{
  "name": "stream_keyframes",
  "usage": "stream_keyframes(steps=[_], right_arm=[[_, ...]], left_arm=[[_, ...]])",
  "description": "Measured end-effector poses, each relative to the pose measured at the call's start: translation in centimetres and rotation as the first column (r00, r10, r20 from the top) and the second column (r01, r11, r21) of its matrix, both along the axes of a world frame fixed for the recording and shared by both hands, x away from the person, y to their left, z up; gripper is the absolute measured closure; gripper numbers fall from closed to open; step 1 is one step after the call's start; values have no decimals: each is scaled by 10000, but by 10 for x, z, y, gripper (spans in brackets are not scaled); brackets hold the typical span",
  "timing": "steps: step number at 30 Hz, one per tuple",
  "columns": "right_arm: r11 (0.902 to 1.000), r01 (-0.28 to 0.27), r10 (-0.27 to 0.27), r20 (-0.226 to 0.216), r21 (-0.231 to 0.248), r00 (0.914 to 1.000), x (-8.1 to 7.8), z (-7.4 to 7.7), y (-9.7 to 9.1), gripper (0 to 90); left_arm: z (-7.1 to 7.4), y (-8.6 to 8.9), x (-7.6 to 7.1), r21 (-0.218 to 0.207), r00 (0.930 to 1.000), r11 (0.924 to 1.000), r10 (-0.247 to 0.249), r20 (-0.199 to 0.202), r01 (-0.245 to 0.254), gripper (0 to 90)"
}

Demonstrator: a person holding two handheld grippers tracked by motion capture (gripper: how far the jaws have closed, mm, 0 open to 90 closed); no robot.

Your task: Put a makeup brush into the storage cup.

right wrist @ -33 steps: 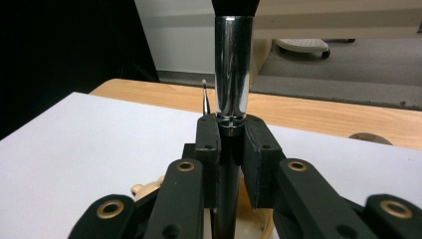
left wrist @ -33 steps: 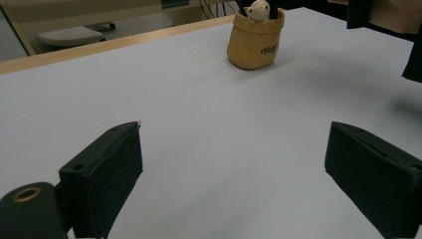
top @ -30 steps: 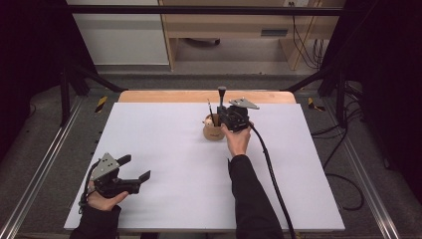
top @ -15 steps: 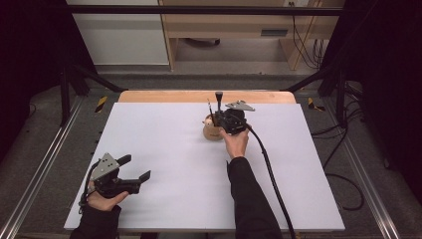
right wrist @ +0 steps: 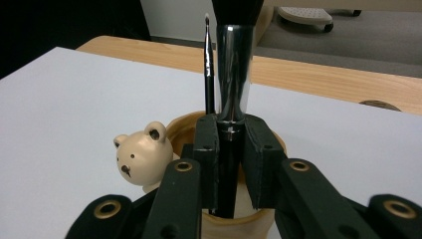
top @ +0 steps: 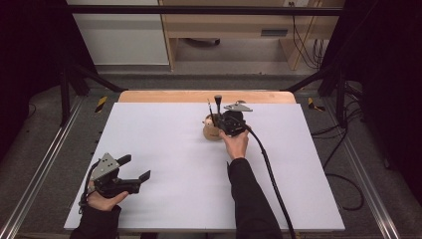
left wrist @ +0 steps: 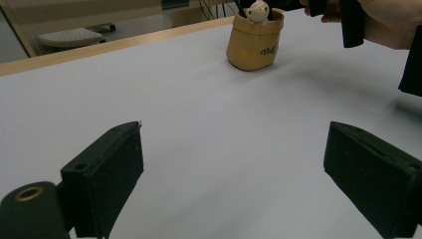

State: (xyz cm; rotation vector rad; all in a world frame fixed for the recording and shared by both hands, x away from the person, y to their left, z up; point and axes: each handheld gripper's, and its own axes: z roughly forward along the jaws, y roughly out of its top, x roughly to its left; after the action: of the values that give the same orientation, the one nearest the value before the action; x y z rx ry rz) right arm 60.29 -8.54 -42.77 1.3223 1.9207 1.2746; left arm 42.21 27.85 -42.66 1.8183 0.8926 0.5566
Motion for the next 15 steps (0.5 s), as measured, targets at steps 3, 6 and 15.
stream_keyframes(steps=[3, 6, 15], right_arm=[[10000, -53, 52, -49, -65, 10000, -1, 0, -1, 762], [10000, -86, 85, 75, 45, 9999, -3, 2, -4, 756], [9987, -329, 321, 202, 379, 9993, -23, 11, -23, 703]], left_arm=[[0, 0, 0, -15, 10000, 10000, 0, -13, 0, 81], [0, 0, 0, -37, 10000, 10000, -4, -16, 4, 81], [0, -1, 0, -92, 10000, 10000, -2, -48, 2, 81]])
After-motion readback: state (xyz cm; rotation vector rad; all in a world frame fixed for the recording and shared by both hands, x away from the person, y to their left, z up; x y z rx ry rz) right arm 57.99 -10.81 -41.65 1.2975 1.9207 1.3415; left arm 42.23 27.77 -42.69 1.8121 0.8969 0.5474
